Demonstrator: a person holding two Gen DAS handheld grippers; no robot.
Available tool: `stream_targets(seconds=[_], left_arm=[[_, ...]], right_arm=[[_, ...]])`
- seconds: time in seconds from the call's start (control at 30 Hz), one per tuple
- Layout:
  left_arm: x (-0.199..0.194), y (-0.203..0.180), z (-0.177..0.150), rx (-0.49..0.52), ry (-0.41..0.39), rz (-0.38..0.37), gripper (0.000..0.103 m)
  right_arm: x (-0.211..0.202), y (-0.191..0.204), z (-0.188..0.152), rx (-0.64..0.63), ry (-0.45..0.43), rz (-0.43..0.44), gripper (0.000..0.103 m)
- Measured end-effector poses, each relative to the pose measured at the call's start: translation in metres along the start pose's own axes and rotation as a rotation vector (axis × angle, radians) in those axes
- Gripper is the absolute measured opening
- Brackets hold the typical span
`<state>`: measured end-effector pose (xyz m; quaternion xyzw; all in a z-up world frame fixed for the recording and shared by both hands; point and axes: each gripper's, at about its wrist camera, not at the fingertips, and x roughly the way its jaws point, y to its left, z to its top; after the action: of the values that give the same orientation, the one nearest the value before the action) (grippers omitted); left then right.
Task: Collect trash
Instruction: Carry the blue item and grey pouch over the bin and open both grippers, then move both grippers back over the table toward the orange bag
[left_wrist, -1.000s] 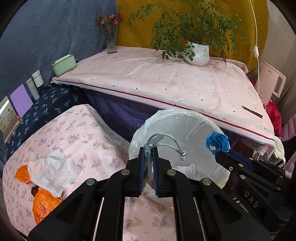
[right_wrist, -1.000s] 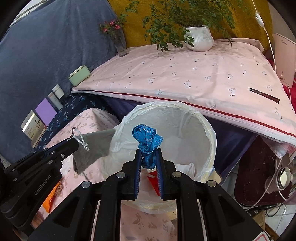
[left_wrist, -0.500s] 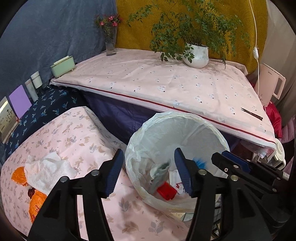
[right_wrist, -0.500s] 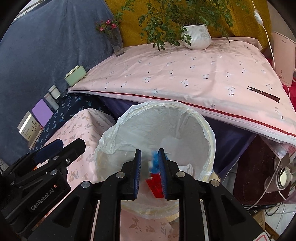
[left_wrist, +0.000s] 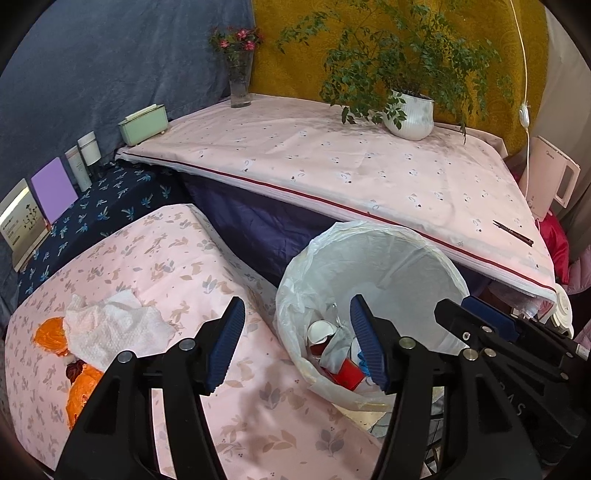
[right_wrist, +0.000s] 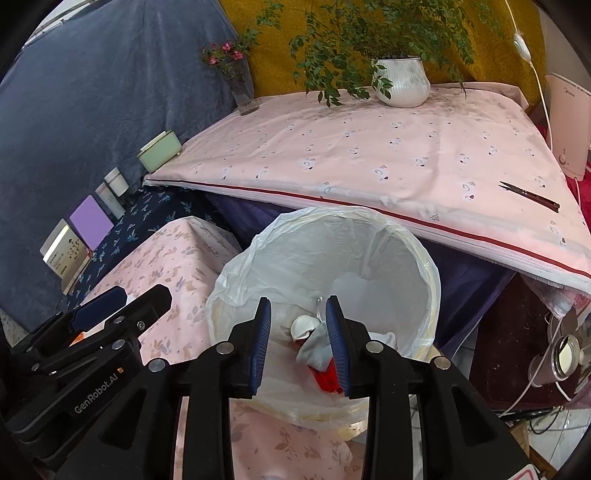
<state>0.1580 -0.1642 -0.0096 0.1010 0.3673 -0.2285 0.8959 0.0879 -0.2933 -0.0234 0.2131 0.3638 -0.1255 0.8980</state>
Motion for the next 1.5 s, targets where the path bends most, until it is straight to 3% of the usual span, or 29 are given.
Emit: stream_targets(seconds=[0.73,1.07,1.5], left_arm=[[-0.053,0.089,-0.039,-0.168,-0.048,0.143,0.07],[-0.071,0.141,-0.064,-0.258,-0.043,0.212,0.071],[-0.083,0.203,-0.108,-0.353,-0.013,0.317,0.085]], right_arm=[[-0.022,0.085,-0.024,-0.146,0.006,0.074,0.043],[-0.02,0.134,-0.041,-0.232,0.029,0.117,0.048],[-0.007,0.191,-0.071,-0.325,0.077,0.157,0.049]])
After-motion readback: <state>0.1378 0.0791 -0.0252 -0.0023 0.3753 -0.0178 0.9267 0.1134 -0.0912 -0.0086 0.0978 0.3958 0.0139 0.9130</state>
